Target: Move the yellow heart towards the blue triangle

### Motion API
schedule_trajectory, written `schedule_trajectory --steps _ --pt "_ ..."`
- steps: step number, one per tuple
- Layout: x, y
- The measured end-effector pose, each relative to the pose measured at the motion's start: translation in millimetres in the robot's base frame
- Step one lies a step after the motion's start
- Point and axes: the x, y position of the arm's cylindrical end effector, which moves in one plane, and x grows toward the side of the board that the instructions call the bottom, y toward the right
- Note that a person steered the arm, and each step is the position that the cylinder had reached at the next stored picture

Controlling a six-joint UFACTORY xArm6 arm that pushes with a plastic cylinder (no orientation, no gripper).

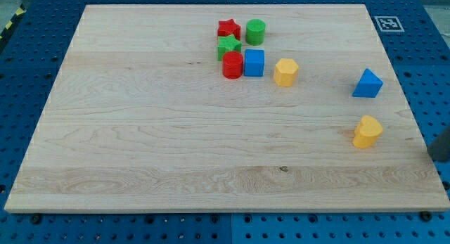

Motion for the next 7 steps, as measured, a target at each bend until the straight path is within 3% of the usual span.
schedule_trajectory --steps 1,3,5,6,7 --pt "4 -45" --pt "-74 -86" --pt "-33 -92" --pt "-37 -119" --pt "-70 -120"
